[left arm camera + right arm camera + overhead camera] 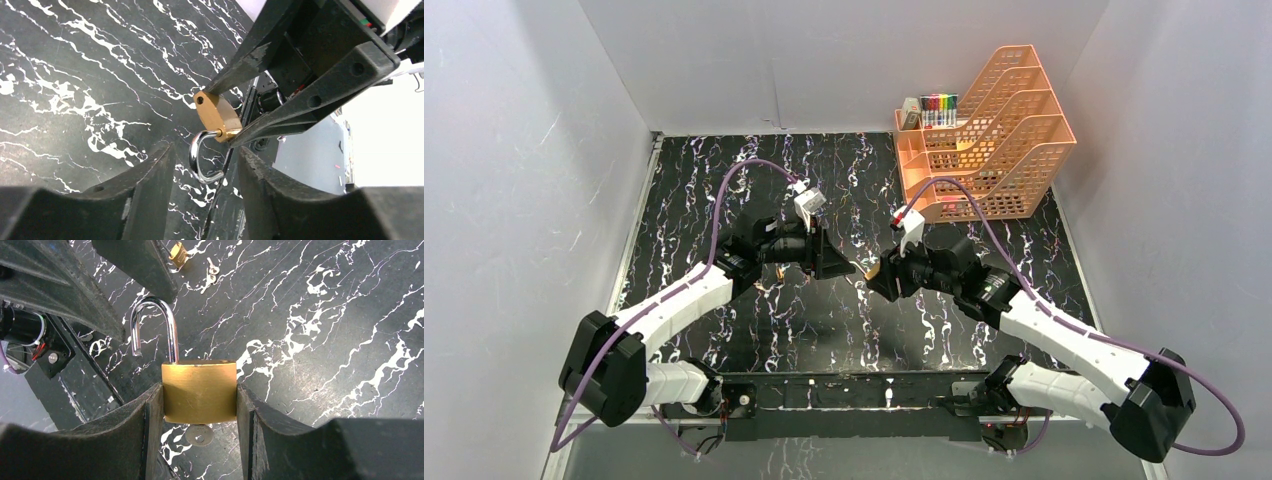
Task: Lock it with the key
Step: Lock the lock.
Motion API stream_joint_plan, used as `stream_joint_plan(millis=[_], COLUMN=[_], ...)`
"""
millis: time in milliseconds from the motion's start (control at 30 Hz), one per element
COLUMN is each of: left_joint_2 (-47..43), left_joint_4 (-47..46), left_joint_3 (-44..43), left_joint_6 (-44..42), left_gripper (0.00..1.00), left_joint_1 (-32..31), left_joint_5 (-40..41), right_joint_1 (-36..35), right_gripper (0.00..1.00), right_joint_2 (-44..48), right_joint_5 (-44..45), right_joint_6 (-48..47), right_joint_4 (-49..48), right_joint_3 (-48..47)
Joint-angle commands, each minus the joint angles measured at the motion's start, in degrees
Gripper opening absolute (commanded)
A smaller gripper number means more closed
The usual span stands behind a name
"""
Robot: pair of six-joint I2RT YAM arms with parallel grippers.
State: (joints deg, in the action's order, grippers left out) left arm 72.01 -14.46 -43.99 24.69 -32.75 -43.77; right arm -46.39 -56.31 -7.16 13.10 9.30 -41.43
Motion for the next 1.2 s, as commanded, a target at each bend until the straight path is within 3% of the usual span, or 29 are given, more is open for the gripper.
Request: stream_joint_plan(millis=[0, 33, 67, 367, 467, 567, 600, 700, 1033, 1067, 1100, 1167], left_joint_2=[0.09, 0.19, 0.19, 0.04, 1.05, 1.37, 1.34, 1.7, 2.13, 2.35, 2.55, 2.53], left_joint_4=[-2.36, -2.55, -2.52, -4.42, -2.92, -2.4, -2.22, -0.82, -2.27, -2.24, -2.36, -2.83], left_joint_3=[-1.81, -1.73, -1.61, -0.02, -0.63, -0.66, -0.71, -1.13, 0.48, 0.44, 0.33, 0.26], left_joint_6=[0.45, 0.52, 0.73, 1.3, 0.85, 0.42, 0.18, -0.81, -1.12, -1.2, -1.35, -1.76], left_gripper=[0.3, 0.08, 0.0, 0.0, 0.27, 0.34, 0.3, 0.0, 0.0, 0.0, 0.0, 0.0], left_joint_1=[0.04, 0.05, 0.06, -0.03, -0.03, -0.03, -0.03, -0.03, -0.03, -0.03, -0.03, -0.03], left_joint_5=[-4.85, -5.41, -5.44, -10.06, -10.81, -11.16, -11.35, -11.61, -15.94, -17.09, -18.34, -20.84], right_joint_1=[-0.19, -0.15, -0.19, -0.19, -0.15, -0.19, -0.19, -0.19, -0.19, -0.17, -0.19, -0.18], right_gripper=[0.0, 0.0, 0.0, 0.0, 0.0, 0.0, 0.0, 0.0, 0.0, 0.01, 0.12, 0.48], right_joint_2=[0.01, -0.1, -0.2, -0.94, -1.08, -1.13, -1.15, -1.11, -0.38, -0.16, 0.12, 0.89], right_joint_5=[-1.41, -1.45, -1.41, -1.22, -1.37, -1.37, -1.37, -1.37, 0.08, 0.7, 1.19, 2.25], right_joint_6=[-0.36, -0.36, -0.36, -0.54, -0.53, -0.62, -0.62, -0.66, -1.01, -1.17, -1.6, -2.66], right_joint_4=[-5.34, -5.34, -5.28, -4.91, -4.91, -4.91, -4.91, -4.73, -4.12, -3.81, -3.32, -2.11], right_joint_3=[-2.21, -2.33, -2.46, -3.48, -3.66, -3.79, -3.83, -4.0, -4.65, -4.96, -5.36, -6.31])
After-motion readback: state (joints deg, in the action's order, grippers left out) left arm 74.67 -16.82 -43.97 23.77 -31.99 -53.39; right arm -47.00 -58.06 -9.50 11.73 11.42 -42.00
